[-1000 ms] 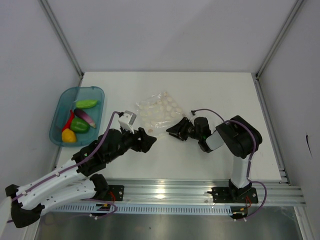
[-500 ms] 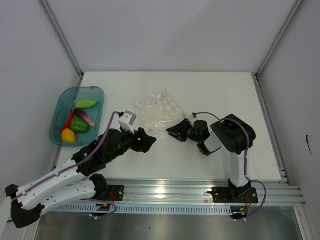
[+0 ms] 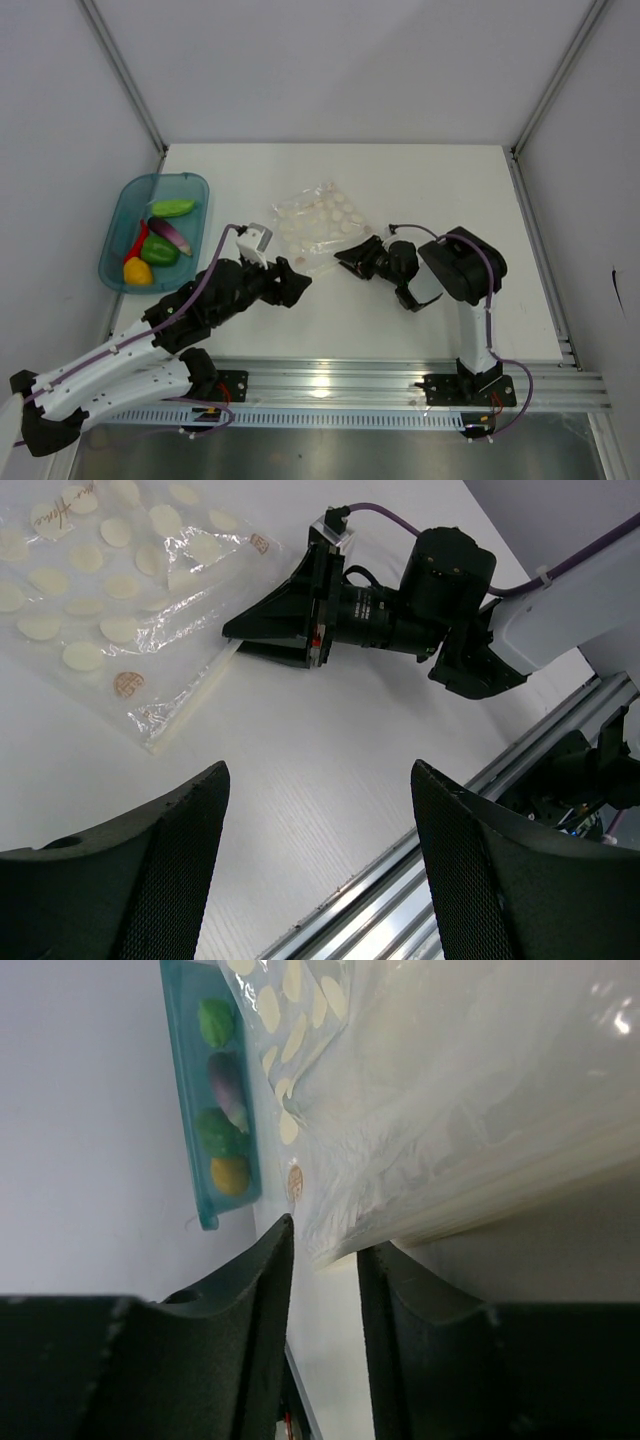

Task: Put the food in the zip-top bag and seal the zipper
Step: Pick up the zipper food storage bag at the center of the board.

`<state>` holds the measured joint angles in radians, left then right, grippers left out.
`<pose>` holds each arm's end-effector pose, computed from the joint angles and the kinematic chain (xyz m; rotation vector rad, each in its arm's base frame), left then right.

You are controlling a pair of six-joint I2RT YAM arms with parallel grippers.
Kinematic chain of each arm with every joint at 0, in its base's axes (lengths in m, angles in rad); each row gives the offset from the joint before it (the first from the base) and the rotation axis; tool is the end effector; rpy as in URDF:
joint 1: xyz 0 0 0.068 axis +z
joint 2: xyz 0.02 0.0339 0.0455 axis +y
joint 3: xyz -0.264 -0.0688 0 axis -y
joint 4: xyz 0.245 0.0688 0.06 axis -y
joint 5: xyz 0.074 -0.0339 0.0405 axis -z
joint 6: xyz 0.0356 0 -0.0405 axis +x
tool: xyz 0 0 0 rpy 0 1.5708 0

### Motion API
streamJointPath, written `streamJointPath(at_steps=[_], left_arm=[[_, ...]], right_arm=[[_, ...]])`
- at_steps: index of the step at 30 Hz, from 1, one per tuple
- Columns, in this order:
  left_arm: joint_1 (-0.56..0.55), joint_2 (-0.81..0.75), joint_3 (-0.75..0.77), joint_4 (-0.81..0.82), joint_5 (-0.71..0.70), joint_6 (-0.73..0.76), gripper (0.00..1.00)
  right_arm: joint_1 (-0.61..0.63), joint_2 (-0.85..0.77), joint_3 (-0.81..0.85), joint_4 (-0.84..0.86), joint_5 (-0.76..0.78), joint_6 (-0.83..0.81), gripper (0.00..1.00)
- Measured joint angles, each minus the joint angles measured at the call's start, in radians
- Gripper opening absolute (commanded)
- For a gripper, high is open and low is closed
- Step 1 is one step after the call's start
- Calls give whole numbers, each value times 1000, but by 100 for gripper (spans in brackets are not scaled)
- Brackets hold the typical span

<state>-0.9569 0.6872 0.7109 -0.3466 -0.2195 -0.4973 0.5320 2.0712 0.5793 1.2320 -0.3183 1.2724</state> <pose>0.1000 -0.1284 0.3123 0.2946 1.9408 -0.7753 0.2787 0.1770 0.0779 0.5193 2.0561 1.4791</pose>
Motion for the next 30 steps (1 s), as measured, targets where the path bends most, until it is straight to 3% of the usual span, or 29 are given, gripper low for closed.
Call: streamJointPath(at_steps=[3,4,6,13,23,30], left_arm=[[0,1,-5,-1,7,0,77],[0,4,-6,-3,7,0,77],[0,20,-6,-6,7,1,80],[0,118,-6,-25,1,29,86],[-43,233,-5,70,-102,194,86],[-47,279,22,84,-113,245,83]], right_arm=[[-7,14,26,-4,7,3,22],[-10,21,39,-10,10,1,11],[-15,34,61,-23,14,-6,0],[-40,26,89,-107,-10,-60,0],[21,-444,179,-710,-31,-292,0],[47,-644,275,-1090,-41,-349,0]])
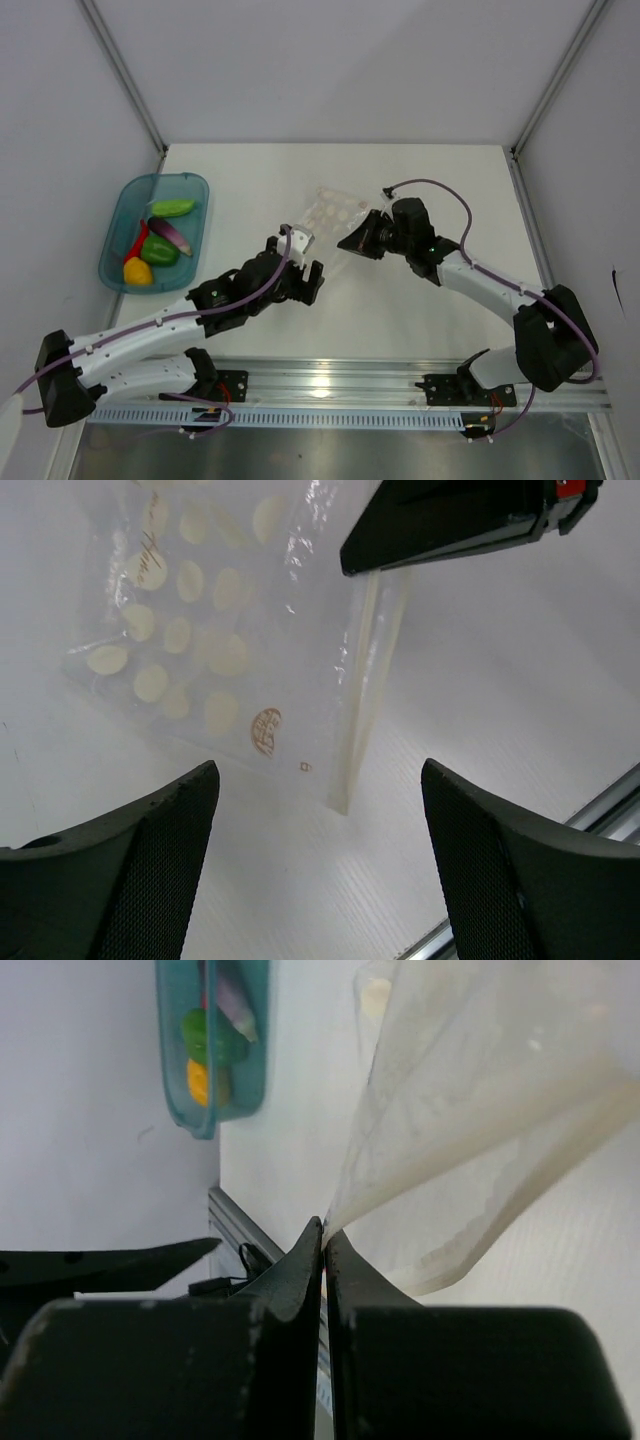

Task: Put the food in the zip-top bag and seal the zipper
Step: Pick up the zipper food storage bag at the center of the board.

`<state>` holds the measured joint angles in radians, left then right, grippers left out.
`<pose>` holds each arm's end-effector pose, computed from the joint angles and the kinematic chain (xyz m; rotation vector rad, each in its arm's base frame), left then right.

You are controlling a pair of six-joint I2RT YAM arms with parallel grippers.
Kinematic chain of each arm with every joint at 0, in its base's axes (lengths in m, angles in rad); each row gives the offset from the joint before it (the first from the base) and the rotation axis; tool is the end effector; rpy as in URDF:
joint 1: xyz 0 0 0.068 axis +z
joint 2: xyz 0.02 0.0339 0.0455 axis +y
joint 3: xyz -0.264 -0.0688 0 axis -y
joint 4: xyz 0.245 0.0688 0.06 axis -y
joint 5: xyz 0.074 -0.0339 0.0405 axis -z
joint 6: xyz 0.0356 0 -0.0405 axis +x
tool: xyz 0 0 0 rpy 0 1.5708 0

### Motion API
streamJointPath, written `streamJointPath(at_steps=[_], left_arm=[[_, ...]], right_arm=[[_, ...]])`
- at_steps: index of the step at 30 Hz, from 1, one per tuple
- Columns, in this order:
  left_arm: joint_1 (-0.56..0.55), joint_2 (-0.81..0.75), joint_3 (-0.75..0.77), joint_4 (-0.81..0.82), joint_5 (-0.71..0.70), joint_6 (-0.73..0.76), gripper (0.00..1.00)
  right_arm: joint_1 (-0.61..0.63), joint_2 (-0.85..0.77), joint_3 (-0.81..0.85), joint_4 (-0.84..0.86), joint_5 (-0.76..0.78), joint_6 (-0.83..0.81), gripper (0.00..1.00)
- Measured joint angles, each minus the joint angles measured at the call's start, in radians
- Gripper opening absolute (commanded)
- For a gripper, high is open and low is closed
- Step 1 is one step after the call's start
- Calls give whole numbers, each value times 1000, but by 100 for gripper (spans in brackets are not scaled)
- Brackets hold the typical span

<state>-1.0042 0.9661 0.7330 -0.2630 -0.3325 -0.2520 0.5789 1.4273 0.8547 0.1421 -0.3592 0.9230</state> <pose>0.1262 -0.1767 0.2812 0.5640 1.9879 -0.4407 0.2595 0.1846 0.2477 0.1251 2.2260 1.2628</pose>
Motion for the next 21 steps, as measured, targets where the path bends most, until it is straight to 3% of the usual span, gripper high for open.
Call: streamJointPath(at_steps=[7,21], left_arm=[[-25,15,41,10,-40,13,79],[-109,105,77,25,-57,14,80]], right_arm=[[7,-109,19,-268,8,-10,0],[109,-178,71,-436,108,69,0]])
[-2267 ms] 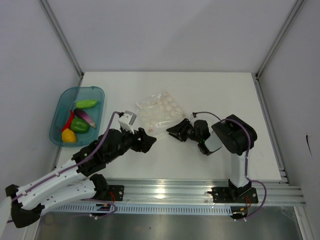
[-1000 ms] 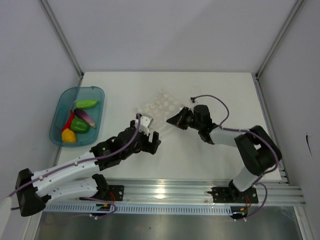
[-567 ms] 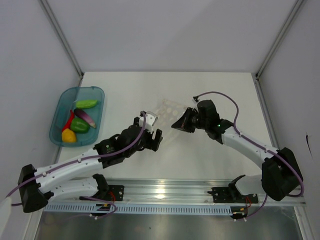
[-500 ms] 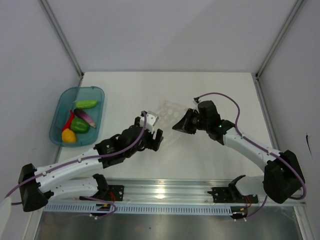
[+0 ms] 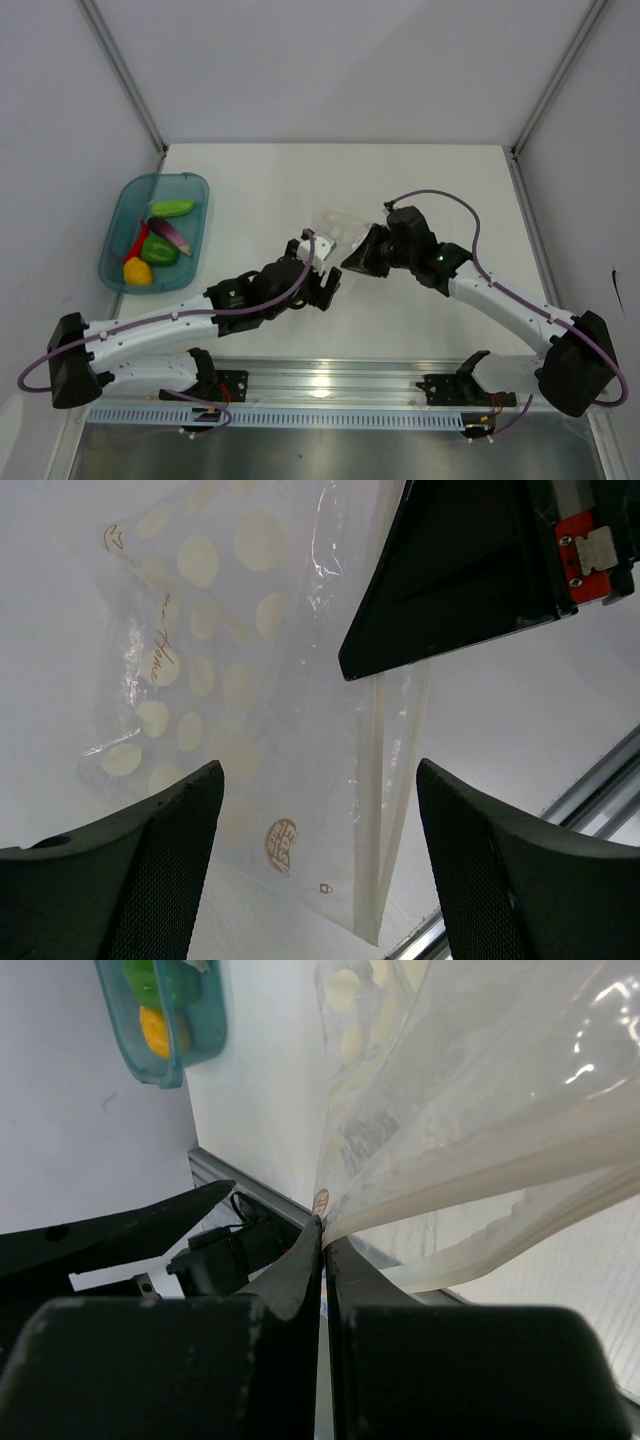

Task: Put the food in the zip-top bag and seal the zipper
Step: Pick up the zipper food storage bag at the center of the board, then open the zipper of the food storage bag.

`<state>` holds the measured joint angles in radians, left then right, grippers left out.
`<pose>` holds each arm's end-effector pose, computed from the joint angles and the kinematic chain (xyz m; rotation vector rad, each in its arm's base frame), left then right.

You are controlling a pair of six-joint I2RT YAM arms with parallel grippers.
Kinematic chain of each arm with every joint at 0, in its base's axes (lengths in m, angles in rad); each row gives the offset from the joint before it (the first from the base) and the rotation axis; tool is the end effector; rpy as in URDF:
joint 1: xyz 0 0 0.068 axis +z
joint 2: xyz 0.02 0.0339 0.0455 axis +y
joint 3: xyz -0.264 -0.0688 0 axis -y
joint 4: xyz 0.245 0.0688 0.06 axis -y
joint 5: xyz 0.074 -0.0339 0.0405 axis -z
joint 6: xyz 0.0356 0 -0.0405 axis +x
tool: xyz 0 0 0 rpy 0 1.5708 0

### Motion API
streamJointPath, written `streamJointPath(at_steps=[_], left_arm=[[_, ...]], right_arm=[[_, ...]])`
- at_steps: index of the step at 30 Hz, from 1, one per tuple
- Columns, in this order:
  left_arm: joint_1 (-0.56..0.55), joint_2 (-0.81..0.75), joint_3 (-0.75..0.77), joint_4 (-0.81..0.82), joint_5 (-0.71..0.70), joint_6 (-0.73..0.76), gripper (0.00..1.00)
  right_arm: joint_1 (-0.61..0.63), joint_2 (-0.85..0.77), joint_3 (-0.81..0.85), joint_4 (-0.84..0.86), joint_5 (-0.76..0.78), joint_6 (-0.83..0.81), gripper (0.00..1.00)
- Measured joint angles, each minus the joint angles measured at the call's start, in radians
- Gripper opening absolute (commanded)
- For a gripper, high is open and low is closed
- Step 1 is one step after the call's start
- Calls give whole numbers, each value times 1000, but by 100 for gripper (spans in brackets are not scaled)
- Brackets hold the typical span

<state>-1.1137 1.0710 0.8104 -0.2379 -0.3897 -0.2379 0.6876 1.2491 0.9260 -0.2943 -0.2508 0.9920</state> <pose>0.1179 -0.2090 0.2889 0.6497 1.9528 -0.4450 0.2080 0.1822 0.2803 0.2126 2.4324 1.1419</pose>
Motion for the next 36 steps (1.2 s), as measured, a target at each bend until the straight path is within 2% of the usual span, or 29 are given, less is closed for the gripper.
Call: streamJointPath(at_steps=[15,18,21,23,24,26,28,29,32,36], left_arm=[[-19,78,15,12,-19,-24,81],[-20,90,22,-7,-57,-38,75],[-20,106,36,-18,-84,-57,46],[-20,114,42,-21,-88,-58,33],[-20,116,44,-21,-88,-61,19],[-19,117,45,-21,-79,-70,1],[-16,121,51,-26,-67,-70,1],[-14,123,54,-29,-62,-69,1],[6,129,64,-43,-29,-77,0],[30,131,98,-73,-11,-114,1]], right_arm=[[48,-18,38,-51,58,47,0],[58,-26,54,-59,63,55,0],[69,-36,68,-66,65,58,0],[76,-42,71,-68,71,60,0],[80,-44,71,-69,75,60,0],[84,-47,71,-74,79,61,1],[87,-47,71,-79,80,57,18],[88,-47,72,-83,82,52,38],[90,-47,101,-143,92,6,58],[95,-64,172,-242,143,-61,59]])
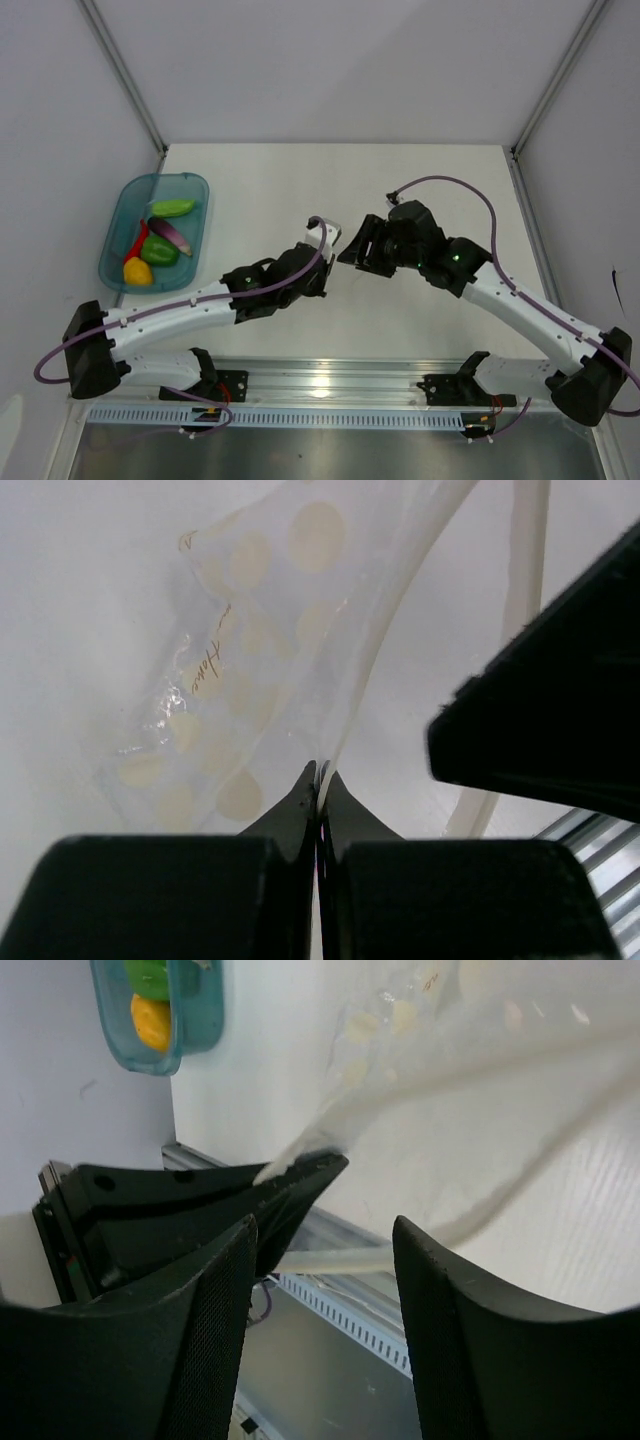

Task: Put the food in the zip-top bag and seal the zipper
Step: Open the zipper of the food storage bag.

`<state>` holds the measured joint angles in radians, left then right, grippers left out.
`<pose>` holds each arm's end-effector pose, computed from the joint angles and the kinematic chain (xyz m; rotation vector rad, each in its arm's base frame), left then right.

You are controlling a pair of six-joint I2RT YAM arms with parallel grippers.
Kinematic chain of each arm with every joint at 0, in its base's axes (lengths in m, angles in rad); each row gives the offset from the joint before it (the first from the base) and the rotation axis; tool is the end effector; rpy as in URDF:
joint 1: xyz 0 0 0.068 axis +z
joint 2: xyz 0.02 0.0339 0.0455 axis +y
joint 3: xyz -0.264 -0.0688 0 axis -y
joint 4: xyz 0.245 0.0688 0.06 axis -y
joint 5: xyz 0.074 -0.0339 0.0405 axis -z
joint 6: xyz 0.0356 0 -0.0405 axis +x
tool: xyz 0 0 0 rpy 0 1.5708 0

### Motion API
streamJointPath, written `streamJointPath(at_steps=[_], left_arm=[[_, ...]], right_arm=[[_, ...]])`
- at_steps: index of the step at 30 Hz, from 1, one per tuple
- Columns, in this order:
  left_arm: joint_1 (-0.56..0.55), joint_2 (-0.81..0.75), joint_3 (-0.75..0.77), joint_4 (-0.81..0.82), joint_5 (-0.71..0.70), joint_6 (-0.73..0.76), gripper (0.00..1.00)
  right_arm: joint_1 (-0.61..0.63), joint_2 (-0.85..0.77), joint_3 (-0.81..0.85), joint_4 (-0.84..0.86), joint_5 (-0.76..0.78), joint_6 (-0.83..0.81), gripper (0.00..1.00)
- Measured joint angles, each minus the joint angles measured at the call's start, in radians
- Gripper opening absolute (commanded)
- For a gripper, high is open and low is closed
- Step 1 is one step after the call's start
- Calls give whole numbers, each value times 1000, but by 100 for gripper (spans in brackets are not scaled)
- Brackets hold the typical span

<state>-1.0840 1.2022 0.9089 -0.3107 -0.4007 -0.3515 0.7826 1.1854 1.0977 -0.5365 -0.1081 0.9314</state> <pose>0.1361 -0.2274 0.2857 0.5525 2.0767 -0.4109 0.1808 0.1852 0.3325 0.1123 2.4037 1.0163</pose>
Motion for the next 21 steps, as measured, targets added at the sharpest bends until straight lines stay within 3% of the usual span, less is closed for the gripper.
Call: streamJointPath(at_steps=[9,21], left_arm=[[6,58,96,-29,3,-71,1],[6,49,61,-13,43,-117,1]], right_arm=[[2,-132,29,-153,79,-46,50],[2,-88,-24,-157,156,35,51]])
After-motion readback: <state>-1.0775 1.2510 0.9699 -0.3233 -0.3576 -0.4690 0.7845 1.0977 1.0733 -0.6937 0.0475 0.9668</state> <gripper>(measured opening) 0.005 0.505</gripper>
